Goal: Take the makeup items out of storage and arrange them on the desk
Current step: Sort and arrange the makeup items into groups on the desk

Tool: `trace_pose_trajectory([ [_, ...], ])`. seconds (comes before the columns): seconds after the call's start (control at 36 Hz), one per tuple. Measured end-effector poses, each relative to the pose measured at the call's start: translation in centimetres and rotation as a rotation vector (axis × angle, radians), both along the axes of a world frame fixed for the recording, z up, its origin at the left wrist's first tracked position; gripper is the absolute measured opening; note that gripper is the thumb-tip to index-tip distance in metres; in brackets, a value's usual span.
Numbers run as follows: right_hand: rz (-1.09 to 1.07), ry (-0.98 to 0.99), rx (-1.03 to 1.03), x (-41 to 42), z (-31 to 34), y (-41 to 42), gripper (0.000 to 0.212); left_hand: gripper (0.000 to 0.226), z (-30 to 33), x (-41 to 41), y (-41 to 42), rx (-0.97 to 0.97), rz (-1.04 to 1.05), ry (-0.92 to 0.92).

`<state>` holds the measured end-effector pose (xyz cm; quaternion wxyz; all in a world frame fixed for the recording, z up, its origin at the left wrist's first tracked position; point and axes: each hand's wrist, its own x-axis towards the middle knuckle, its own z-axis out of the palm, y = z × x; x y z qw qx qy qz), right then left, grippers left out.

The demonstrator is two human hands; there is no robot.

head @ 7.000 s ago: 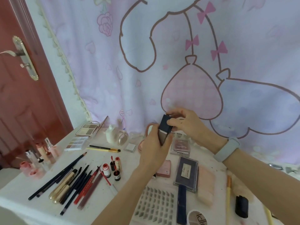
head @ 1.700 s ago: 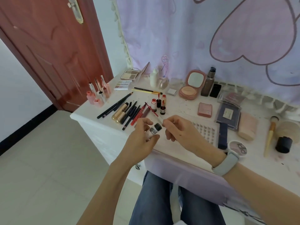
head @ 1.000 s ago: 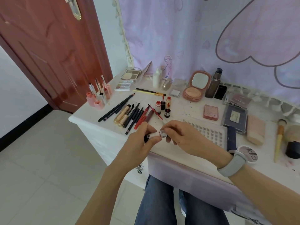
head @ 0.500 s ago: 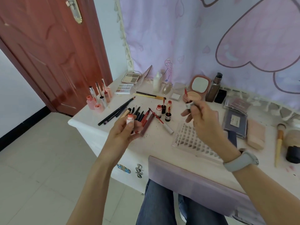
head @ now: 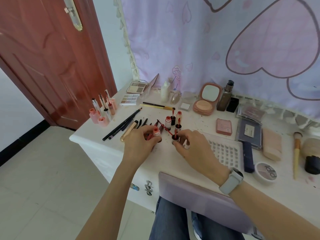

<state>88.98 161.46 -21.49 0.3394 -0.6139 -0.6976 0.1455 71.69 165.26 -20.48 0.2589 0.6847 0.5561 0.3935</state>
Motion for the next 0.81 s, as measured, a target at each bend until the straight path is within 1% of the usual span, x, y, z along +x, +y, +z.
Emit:
trace_pose_trajectory([
  [0.14, -0.021, -0.198, 0.067, -0.7, -0.3, 0.2, 0.017, 0.024, 0.1, 0.0, 0.7, -0.010, -0.034, 0.172],
  [0.25, -0.039, -0.325, 0.094, -0.8, -0.5, 0.4, 0.026, 0.025, 0.2, 0.0, 1.0, -0.028, -0.061, 0.216],
  [0.36, -0.060, -0.394, 0.088, -0.7, -0.7, 0.6, 0.026, 0.024, 0.1, 0.1, 0.9, -0.049, -0.117, 0.246],
  [0.47, -0.060, -0.419, 0.073, -0.7, -0.7, 0.7, 0.028, 0.026, 0.1, 0.2, 0.9, -0.033, -0.118, 0.261],
  [0.53, -0.056, -0.436, 0.044, -0.7, -0.6, 0.8, 0.033, 0.031, 0.2, 0.3, 0.8, -0.043, -0.120, 0.259],
  [0.61, -0.056, -0.436, 0.017, -0.3, 0.1, 0.3, 0.046, 0.050, 0.4, 0.2, 0.4, -0.086, -0.140, 0.242],
  [0.67, -0.053, -0.371, 0.028, 0.6, 1.2, -0.3, 0.052, 0.060, 0.6, -0.2, 0.1, -0.087, -0.119, 0.245],
  [0.69, -0.048, -0.334, 0.043, 1.4, 2.0, -0.5, 0.052, 0.062, 0.8, -0.5, 0.0, -0.076, -0.100, 0.241],
  [0.75, -0.050, -0.296, 0.078, 3.7, 3.8, -0.3, 0.046, 0.061, 1.2, -1.1, -0.1, -0.047, -0.062, 0.209],
  [0.81, -0.057, -0.362, 0.058, 6.5, 5.4, 0.7, 0.038, 0.056, 1.9, -1.2, -0.4, 0.006, -0.031, 0.160],
])
